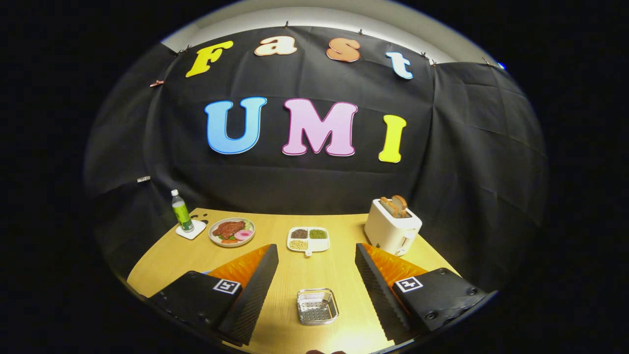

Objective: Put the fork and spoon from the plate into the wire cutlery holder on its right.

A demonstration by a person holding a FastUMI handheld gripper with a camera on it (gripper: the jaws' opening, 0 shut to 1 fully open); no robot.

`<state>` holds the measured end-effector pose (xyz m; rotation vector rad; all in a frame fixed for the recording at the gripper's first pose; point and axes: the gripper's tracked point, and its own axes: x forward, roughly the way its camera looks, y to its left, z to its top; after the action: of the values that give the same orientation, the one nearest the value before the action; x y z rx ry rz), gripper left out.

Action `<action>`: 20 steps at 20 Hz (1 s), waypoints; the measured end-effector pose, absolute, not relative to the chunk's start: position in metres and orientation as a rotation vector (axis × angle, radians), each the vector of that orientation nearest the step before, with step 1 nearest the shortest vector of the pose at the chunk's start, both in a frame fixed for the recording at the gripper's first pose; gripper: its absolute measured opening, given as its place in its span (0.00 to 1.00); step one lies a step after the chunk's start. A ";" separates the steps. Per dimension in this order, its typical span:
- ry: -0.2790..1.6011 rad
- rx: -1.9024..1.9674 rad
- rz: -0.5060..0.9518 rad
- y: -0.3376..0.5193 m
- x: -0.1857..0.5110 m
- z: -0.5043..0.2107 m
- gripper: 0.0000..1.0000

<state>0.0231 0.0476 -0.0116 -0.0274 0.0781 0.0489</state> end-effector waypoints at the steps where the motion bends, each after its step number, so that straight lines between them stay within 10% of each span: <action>1: 0.083 -0.036 0.074 0.060 0.026 -0.013 0.98; 20: 0.705 -0.234 0.433 0.238 0.045 -0.226 0.98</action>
<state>0.0449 0.2377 -0.2258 -0.2338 0.7046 0.4335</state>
